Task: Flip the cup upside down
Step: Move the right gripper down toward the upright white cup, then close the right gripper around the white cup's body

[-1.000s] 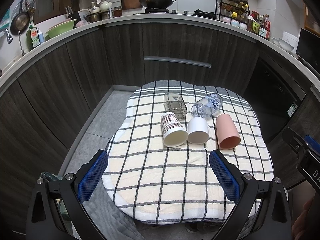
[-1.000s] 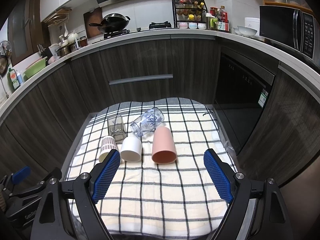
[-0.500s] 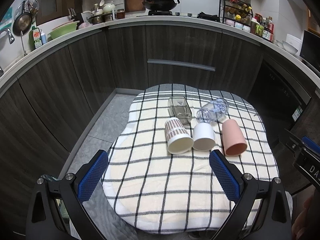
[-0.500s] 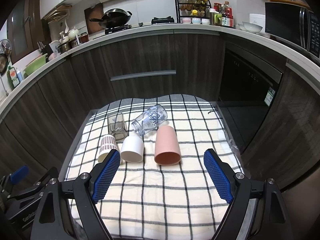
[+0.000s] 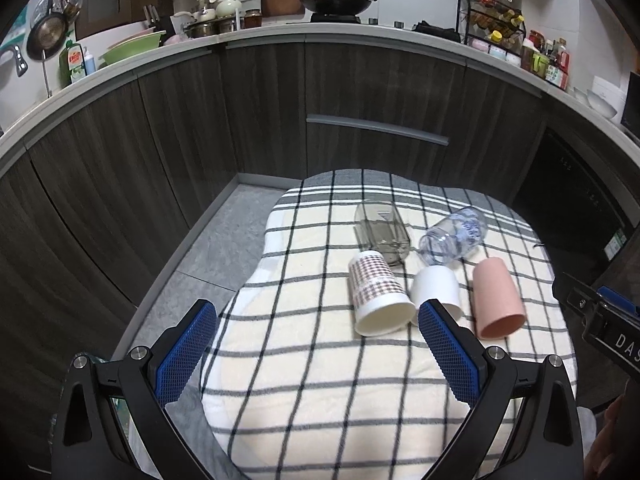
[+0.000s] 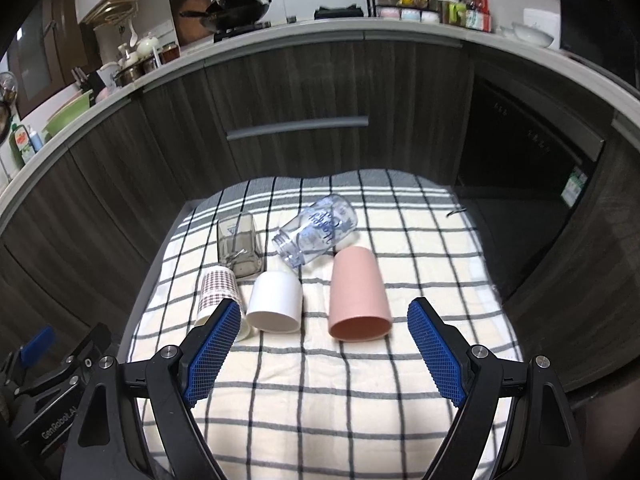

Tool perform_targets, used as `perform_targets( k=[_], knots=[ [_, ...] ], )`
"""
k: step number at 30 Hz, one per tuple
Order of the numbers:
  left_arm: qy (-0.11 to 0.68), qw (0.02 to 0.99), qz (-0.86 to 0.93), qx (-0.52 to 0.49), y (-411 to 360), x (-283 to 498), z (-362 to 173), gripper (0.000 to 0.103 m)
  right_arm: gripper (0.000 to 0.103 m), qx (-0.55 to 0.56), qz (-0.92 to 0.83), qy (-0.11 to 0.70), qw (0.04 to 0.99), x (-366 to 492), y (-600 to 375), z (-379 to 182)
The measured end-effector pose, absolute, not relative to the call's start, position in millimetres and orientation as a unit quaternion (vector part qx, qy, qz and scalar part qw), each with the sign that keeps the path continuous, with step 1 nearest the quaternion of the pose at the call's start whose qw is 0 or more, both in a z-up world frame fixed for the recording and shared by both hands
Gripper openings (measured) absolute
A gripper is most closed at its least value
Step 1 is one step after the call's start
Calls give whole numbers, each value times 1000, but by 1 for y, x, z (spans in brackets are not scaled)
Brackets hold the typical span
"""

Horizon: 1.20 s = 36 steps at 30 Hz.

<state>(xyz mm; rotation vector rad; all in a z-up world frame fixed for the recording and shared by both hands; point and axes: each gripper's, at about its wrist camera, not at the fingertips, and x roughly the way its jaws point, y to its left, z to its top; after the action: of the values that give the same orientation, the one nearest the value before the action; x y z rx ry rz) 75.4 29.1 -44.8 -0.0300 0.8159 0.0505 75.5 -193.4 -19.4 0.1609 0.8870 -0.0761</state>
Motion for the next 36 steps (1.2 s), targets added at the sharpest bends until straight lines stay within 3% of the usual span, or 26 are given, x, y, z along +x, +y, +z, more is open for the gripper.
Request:
perform_targets(
  k=[20, 36],
  knots=[
    [399, 917, 2, -12, 43, 151, -88, 103, 85, 71, -19, 545, 835, 184, -162, -101],
    [433, 900, 21, -35, 64, 174, -116, 103, 85, 96, -7, 619, 779, 221, -149, -159]
  ],
)
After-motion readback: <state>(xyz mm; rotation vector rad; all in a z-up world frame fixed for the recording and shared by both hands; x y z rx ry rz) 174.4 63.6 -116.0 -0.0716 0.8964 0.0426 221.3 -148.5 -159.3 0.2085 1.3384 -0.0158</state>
